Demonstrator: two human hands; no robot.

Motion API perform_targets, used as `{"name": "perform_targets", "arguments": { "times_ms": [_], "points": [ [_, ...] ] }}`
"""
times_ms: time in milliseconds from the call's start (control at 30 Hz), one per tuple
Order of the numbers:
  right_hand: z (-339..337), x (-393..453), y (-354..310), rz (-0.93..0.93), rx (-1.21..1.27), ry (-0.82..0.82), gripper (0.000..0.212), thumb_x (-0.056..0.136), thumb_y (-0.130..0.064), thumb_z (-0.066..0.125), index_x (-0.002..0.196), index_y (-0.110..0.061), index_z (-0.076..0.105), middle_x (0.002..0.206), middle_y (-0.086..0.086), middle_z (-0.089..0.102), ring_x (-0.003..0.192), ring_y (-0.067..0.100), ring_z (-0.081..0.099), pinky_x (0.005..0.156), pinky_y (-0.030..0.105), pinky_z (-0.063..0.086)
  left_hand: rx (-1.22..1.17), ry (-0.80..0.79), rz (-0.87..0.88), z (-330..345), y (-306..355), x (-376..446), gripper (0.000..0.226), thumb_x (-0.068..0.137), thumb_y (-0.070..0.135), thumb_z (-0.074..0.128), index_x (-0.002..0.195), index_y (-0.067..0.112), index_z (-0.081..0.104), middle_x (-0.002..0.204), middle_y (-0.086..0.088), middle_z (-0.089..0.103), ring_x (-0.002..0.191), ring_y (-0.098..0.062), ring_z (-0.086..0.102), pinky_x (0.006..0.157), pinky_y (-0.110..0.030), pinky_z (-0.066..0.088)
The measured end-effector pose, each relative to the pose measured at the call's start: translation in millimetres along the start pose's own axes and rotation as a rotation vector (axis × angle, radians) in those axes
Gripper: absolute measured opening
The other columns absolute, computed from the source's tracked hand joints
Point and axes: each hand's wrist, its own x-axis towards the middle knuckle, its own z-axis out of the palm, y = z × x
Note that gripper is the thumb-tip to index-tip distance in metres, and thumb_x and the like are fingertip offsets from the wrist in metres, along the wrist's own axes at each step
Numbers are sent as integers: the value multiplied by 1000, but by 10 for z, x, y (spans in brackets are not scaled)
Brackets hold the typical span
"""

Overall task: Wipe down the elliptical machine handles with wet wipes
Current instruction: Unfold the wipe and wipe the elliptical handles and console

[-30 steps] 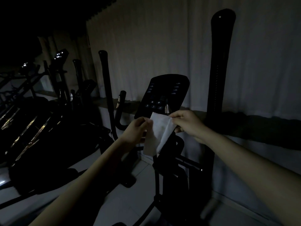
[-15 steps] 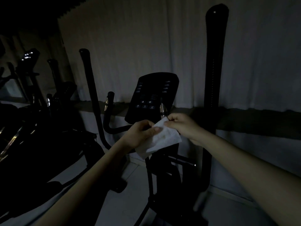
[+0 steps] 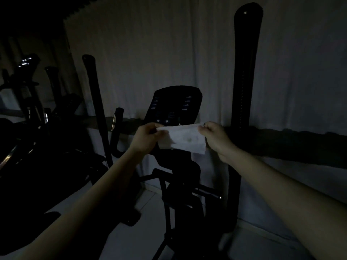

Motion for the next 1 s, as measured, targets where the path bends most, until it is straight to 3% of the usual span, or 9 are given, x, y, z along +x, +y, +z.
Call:
{"name": "perform_targets", "arguments": {
  "times_ms": [67,167,300,433,633,700,800,900,1000],
  "points": [
    [9,152,29,4,10,-6,22,98,-25,51,79,-14,50,84,8,55,79,20,53,70,32,41,63,85,8,46,-23,144,16,93,20,64,103,8,70,94,-6,68,84,-16,62,73,-29,50],
    [42,346,71,14,17,-16,28,99,-23,49,73,-15,47,81,7,54,77,18,52,69,29,40,165,191,10,88,-58,309,16,92,21,66,104,12,70,97,-5,70,88,-19,65,75,-34,52],
    [153,534,153,-25,5,-7,29,99,-22,49,72,-14,43,72,6,47,64,13,45,63,28,34,251,300,18,163,-68,421,8,92,21,66,98,18,69,86,9,66,79,-6,63,59,-15,43],
    [241,609,215,-6,11,15,37,99,-19,50,64,-15,39,61,0,41,59,13,42,61,27,33,245,324,27,345,-74,419,6,92,23,65,92,18,69,82,4,66,71,-7,61,48,-6,40],
    [292,622,266,59,-6,30,25,99,-17,49,76,-9,46,75,14,43,73,23,45,69,32,31,24,364,19,618,-67,334,18,93,29,62,102,25,48,97,-1,63,86,-17,65,70,-32,56],
    [304,616,248,60,-22,75,26,98,-21,51,77,-6,52,75,17,51,73,27,53,67,35,39,-47,357,-9,701,-35,259,17,96,32,58,106,23,48,97,2,62,87,-14,65,72,-29,55],
    [311,600,180,97,-69,85,27,98,-20,50,91,4,60,90,25,65,85,36,64,72,43,50,-5,283,3,804,-14,200,33,95,45,56,115,18,54,99,9,63,92,-8,63,72,-22,49],
    [284,561,109,129,-128,92,24,96,-17,46,94,-5,66,93,19,69,87,35,67,73,40,52,49,168,12,890,-35,214,43,93,46,58,121,14,52,104,3,65,90,-10,63,64,-18,45],
    [230,478,75,146,-131,112,24,92,-15,42,80,-15,63,94,15,71,91,31,68,82,46,56,83,128,42,941,-46,262,42,95,42,57,120,9,47,104,-5,65,86,-15,64,59,-19,45]
  ]
}}
